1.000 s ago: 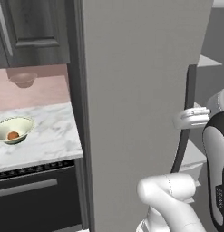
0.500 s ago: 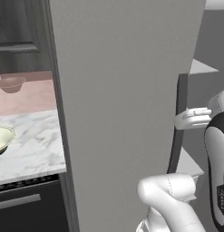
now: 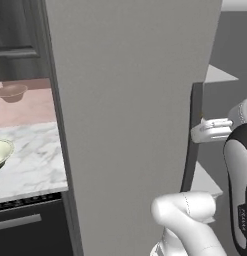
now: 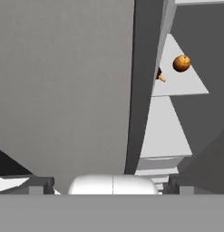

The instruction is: Take the tangerine, steak, and orange from the freezer and place them in the bowl on the counter.

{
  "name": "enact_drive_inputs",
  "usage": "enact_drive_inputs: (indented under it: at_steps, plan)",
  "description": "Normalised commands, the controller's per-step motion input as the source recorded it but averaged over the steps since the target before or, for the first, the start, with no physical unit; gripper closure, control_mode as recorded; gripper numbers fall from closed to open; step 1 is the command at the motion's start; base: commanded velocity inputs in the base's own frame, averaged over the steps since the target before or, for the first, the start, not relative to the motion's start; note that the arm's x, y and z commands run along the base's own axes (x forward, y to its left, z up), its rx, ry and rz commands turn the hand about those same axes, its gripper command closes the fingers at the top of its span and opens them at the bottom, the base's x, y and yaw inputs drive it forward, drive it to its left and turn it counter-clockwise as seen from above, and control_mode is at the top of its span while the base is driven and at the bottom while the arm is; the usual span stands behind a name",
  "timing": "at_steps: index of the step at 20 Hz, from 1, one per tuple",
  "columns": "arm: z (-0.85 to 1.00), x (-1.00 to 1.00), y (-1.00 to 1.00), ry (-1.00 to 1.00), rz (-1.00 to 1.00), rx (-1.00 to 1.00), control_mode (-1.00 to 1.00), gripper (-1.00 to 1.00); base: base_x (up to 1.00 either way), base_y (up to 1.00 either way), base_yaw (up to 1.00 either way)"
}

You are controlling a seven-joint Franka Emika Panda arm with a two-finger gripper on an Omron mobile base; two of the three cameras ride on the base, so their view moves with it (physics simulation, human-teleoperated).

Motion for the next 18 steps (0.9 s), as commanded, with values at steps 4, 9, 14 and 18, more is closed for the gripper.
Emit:
enact_drive_inputs:
  at_steps: [4,9,14,18]
  plan:
    - [0.0,0.0,0.0,0.0,0.0,0.0,1.0,-1.0,0.34,-0.46,0.0]
    - [0.0,0.0,0.0,0.0,0.0,0.0,1.0,-1.0,0.29,-0.5,0.0]
    - [0.0,0.0,0.0,0.0,0.0,0.0,1.0,-1.0,0.21,-0.64,0.0]
    - [0.0,0.0,0.0,0.0,0.0,0.0,1.0,-1.0,0.3,-0.61,0.0]
